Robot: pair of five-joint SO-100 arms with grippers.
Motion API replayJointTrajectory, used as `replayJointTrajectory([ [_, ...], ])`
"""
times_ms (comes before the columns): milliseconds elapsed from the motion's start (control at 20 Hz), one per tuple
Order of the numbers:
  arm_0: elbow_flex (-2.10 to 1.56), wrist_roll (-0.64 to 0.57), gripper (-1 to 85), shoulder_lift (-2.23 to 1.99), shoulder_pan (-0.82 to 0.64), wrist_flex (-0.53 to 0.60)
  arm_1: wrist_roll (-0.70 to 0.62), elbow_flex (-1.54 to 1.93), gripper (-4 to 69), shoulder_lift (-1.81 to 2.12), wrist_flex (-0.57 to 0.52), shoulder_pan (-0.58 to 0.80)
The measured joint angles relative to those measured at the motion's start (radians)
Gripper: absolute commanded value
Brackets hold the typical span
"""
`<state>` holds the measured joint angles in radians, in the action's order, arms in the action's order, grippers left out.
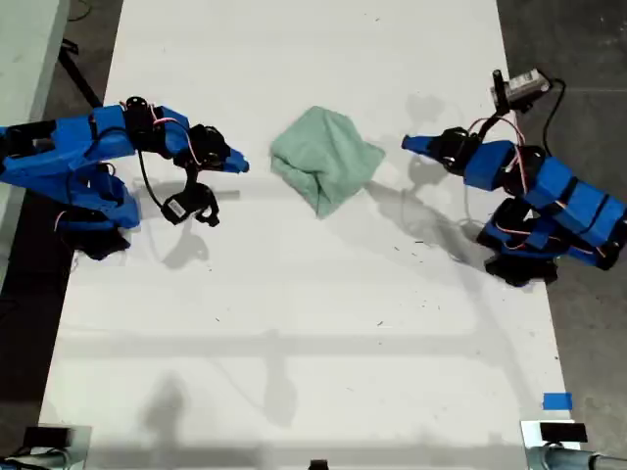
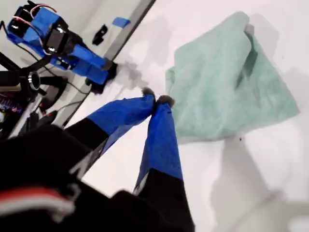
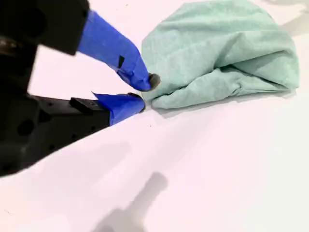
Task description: Fold t-shirt
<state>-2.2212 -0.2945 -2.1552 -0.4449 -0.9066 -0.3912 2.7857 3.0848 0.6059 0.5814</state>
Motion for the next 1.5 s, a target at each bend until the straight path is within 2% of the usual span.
replayJointTrajectory([
  [100,-0.121,0.026,0.1,-0.061,0.000,0.026,0.034,0.066,-1.5,0.252,0.212,-0.002],
  [200,-0.258,0.060,0.1,-0.156,0.003,0.044,0.074,0.081,-1.5,0.324,0.356,-0.018],
  [350,-0.499,0.156,0.0,-0.403,0.014,0.041,0.092,0.141,-1.3,0.347,0.396,-0.054],
  [400,-0.558,0.176,0.2,-0.489,0.020,0.028,0.081,0.150,-1.3,0.319,0.359,-0.057],
  [500,-0.624,0.219,0.1,-0.591,0.034,-0.025,0.046,0.147,-1.3,0.219,0.195,-0.077],
  [700,-0.699,0.227,0.1,-0.727,0.051,-0.040,-0.054,-0.187,-1.3,-0.446,-0.196,-0.083],
  [800,-0.769,0.227,0.1,-0.845,0.064,-0.043,-0.083,-0.394,-1.3,-0.807,-0.354,-0.106],
  [900,-0.808,0.227,0.1,-1.066,0.069,-0.133,-0.081,-0.572,-1.3,-1.126,-0.439,-0.114],
  [1000,-0.808,0.224,0.1,-1.216,0.040,-0.298,-0.038,-0.689,-1.3,-1.382,-0.497,-0.123],
  [1100,-0.813,0.221,0.1,-1.247,0.023,-0.337,0.009,-0.773,-1.3,-1.612,-0.511,-0.137],
  [1200,-0.813,0.221,0.1,-1.259,0.040,-0.345,0.025,-0.870,-1.3,-1.781,-0.480,-0.149],
  [1250,-0.813,0.221,0.1,-1.261,0.044,-0.353,0.017,-0.928,-1.3,-1.804,-0.420,-0.158],
  [1400,-0.813,0.221,0.1,-1.262,0.044,-0.357,-0.008,-1.140,-1.3,-1.875,-0.137,-0.216],
  [1500,-0.813,0.221,0.1,-1.262,0.044,-0.357,-0.011,-1.193,-1.3,-1.879,-0.028,-0.288],
])
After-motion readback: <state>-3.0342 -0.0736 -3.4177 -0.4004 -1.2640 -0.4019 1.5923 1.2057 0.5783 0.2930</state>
